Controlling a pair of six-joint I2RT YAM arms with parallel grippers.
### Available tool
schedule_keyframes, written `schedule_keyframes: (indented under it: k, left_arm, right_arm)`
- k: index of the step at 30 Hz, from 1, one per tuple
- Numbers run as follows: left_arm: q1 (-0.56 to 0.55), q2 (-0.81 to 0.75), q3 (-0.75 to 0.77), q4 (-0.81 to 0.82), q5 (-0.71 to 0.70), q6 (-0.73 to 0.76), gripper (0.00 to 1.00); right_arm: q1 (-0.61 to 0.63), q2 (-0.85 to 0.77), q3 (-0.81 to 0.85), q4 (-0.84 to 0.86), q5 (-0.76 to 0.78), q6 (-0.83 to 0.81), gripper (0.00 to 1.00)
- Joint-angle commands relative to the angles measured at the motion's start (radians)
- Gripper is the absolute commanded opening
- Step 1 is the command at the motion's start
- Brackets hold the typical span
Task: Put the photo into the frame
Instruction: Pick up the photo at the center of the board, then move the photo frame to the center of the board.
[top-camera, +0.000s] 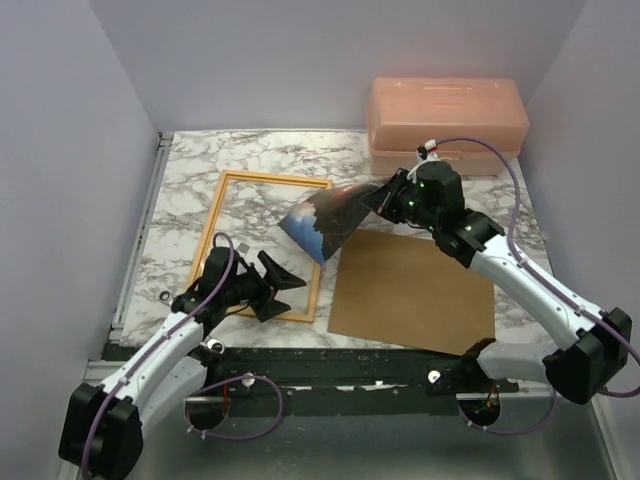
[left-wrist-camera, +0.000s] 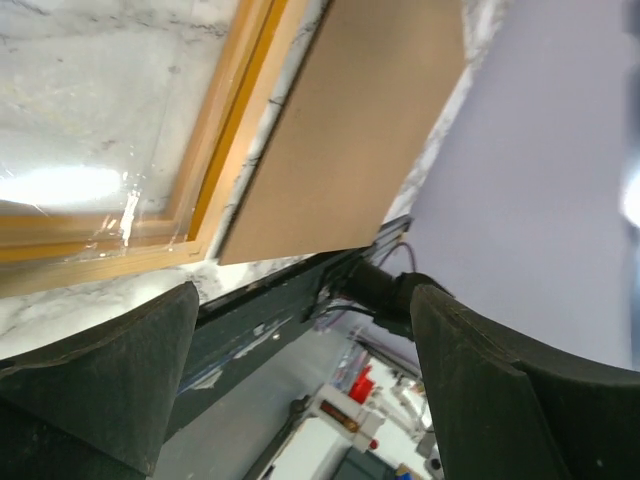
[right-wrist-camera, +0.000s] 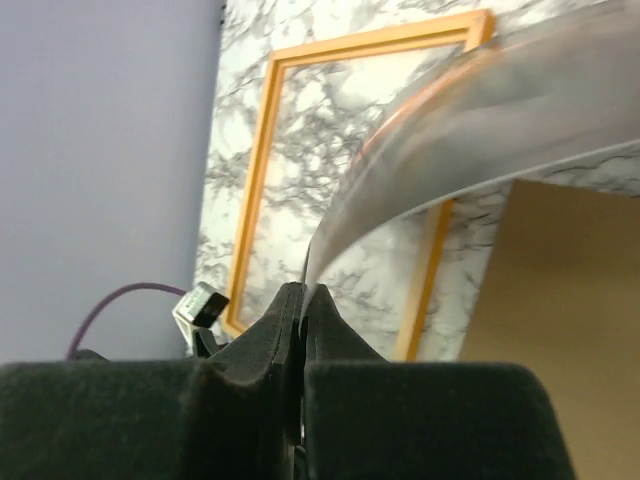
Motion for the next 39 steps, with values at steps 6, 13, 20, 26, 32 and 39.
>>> schedule_keyframes:
  k: [6, 13, 20, 26, 32, 39]
  left_arm:
    - [-0.063, 0.351, 0.311, -0.245, -0.032, 0.368, 0.89]
    - [-0.217, 0.595, 0.590, -0.456, -0.240, 0.501, 0.89]
    - [-0.289, 0.692, 0.686, -0.476, -0.303, 0.511, 0.87]
    - [-0.298, 0.704, 0.696, -0.504, -0.382, 0.517, 0.86]
    - [-0.306, 0.741, 0.697, -0.503, -0.412, 0.525, 0.84]
    - [-0.338, 0.821, 0.726, -0.485, -0.409, 0.535, 0.75]
  right_arm:
    - [-0.003, -0.071, 0.074, -0.334, 0.153, -0.199, 0.00]
    - [-0.033, -0.032, 0.108, -0.427, 0.008, -0.261, 0.00]
    - [-0.161, 0.041, 0.140, -0.523, -0.256, -0.326, 0.00]
    - [-0.331, 0.052, 0.115, -0.558, -0.474, -0.335, 0.00]
    - [-0.417, 0.049, 0.137, -0.607, -0.454, -0.353, 0.00]
    - [-0.443, 0.047, 0.171, -0.645, -0.384, -0.368, 0.00]
